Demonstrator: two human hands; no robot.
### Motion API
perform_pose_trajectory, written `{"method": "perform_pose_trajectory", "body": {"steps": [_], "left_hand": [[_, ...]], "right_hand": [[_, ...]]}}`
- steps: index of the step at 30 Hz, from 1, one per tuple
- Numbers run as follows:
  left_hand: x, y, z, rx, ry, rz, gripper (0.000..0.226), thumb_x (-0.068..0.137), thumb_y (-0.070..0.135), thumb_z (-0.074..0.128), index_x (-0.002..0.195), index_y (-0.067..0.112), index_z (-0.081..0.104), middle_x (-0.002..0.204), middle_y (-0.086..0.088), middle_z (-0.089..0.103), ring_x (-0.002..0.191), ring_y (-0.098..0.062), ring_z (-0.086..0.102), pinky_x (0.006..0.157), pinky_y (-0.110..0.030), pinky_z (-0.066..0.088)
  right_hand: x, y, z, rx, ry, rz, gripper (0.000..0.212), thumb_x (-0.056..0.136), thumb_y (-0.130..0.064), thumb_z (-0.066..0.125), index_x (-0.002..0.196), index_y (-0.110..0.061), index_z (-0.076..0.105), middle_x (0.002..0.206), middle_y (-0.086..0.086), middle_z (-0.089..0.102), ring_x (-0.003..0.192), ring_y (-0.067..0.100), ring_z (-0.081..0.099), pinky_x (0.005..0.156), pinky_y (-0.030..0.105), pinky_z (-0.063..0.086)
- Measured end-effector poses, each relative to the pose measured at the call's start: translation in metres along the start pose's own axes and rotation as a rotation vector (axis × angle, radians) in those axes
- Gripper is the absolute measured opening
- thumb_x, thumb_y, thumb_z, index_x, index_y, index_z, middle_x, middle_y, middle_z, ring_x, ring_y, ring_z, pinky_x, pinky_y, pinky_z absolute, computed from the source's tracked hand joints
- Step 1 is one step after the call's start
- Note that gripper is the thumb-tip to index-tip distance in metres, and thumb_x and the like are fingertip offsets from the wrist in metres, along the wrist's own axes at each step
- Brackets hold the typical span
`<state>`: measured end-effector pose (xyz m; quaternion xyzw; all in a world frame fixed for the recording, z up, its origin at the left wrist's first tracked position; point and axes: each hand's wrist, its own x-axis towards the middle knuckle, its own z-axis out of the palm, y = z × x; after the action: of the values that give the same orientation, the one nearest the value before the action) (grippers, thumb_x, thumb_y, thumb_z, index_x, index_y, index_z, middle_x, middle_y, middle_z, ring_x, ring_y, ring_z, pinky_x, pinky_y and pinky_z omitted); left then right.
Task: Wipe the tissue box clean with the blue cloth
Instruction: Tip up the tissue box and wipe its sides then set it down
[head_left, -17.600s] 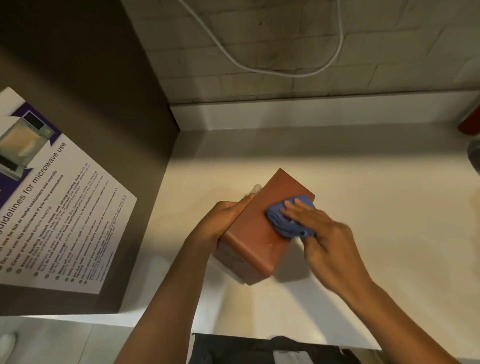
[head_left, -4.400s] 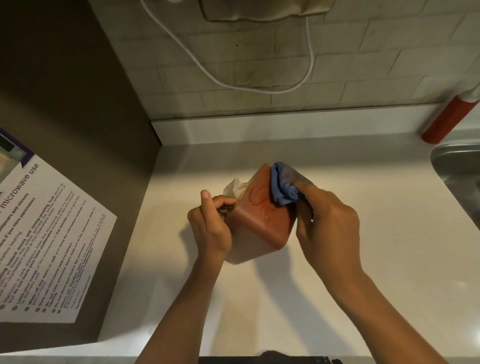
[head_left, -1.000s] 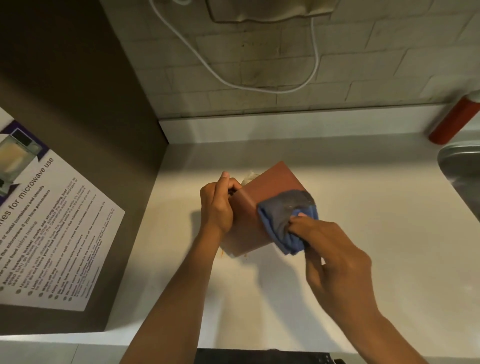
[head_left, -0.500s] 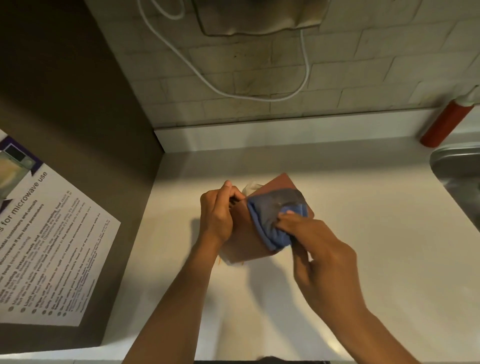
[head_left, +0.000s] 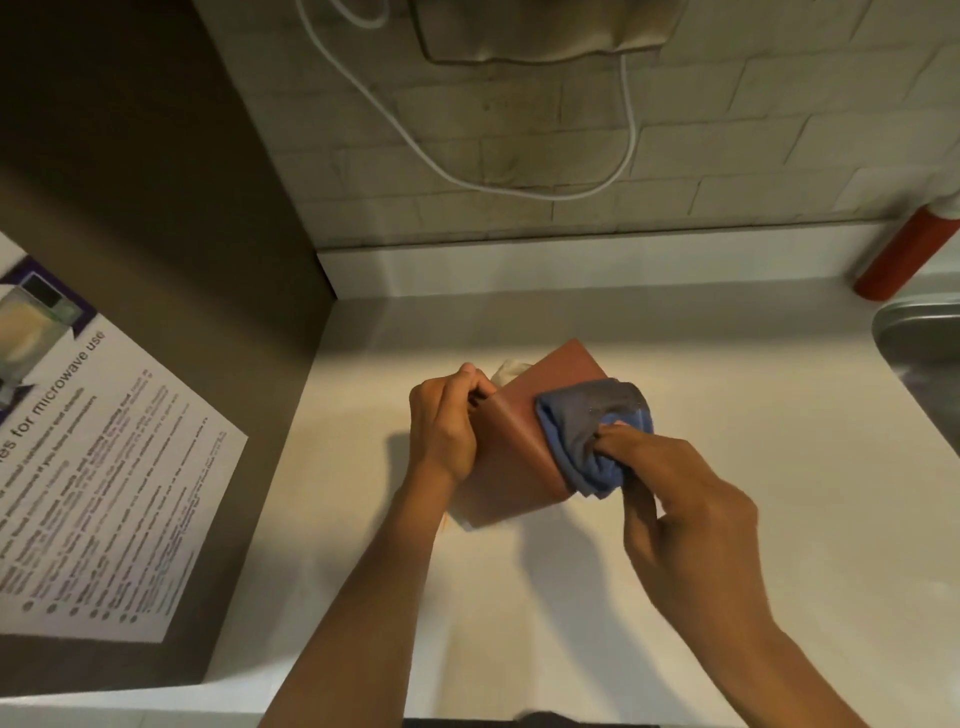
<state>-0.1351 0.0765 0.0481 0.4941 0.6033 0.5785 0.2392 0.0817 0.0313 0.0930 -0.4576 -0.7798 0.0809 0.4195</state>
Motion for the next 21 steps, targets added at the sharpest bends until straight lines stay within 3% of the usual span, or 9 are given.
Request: {"method": "perform_pose_trajectory", "body": {"steps": [2,5,9,12,16,19,21], "left_hand": [[0.001,0.001,0.001,0.037,-0.005,0.005,0.045,0.093,0.035,0.035,0.054,0.032,0.056,0.053,0.004,0.052,0.052,-0.013,0.047,0.057,-0.036,0.040],[0.003,0.003,0.001,0.069,0.012,0.013,0.036,0.085,0.034,0.036,0.054,0.032,0.054,0.055,-0.004,0.047,0.055,-0.022,0.044,0.055,-0.041,0.040],[0.005,0.006,0.000,0.068,-0.016,0.059,0.036,0.083,0.033,0.035,0.054,0.034,0.055,0.055,-0.003,0.050,0.055,-0.022,0.044,0.055,-0.034,0.038],[0.006,0.010,0.000,0.063,-0.052,0.055,0.036,0.082,0.033,0.034,0.051,0.032,0.052,0.053,0.002,0.050,0.054,-0.016,0.045,0.056,-0.033,0.036],[0.005,0.015,0.005,0.086,-0.102,0.040,0.039,0.085,0.018,0.037,0.050,0.031,0.049,0.050,0.006,0.046,0.052,-0.008,0.043,0.058,-0.029,0.032],[0.006,0.017,0.009,0.112,-0.084,0.044,0.037,0.086,0.019,0.038,0.052,0.025,0.051,0.050,0.004,0.046,0.052,-0.012,0.044,0.057,-0.031,0.034],[0.006,0.016,0.006,0.112,-0.053,0.053,0.039,0.084,0.031,0.038,0.055,0.012,0.055,0.054,-0.009,0.051,0.055,-0.023,0.047,0.058,-0.036,0.039]], "right_hand": [[0.011,0.007,0.002,-0.027,0.016,0.060,0.041,0.072,0.019,0.061,0.101,-0.009,0.071,0.092,0.006,0.071,0.075,0.024,0.065,0.074,0.008,0.039],[0.026,-0.006,0.010,0.022,0.012,0.070,0.043,0.071,0.017,0.062,0.103,-0.010,0.072,0.096,0.006,0.072,0.081,0.025,0.068,0.076,0.017,0.046],[0.006,-0.025,0.010,0.084,-0.003,-0.044,0.040,0.075,0.008,0.057,0.106,-0.014,0.070,0.100,-0.001,0.069,0.089,0.011,0.059,0.085,0.001,0.035],[-0.005,-0.009,-0.001,0.049,-0.001,-0.003,0.041,0.075,0.009,0.057,0.106,-0.015,0.070,0.101,-0.001,0.070,0.088,0.013,0.063,0.082,0.004,0.037],[0.017,0.010,-0.001,-0.027,0.024,0.124,0.044,0.071,0.017,0.064,0.104,-0.012,0.072,0.092,0.007,0.072,0.071,0.026,0.067,0.072,0.011,0.038],[0.031,-0.009,0.009,0.057,0.076,0.078,0.039,0.073,0.008,0.059,0.103,-0.014,0.071,0.092,0.004,0.072,0.076,0.020,0.065,0.074,0.010,0.040],[0.025,-0.022,0.013,0.100,0.072,0.019,0.038,0.075,0.002,0.055,0.105,-0.016,0.070,0.094,0.002,0.071,0.082,0.014,0.061,0.077,0.005,0.039]]}}
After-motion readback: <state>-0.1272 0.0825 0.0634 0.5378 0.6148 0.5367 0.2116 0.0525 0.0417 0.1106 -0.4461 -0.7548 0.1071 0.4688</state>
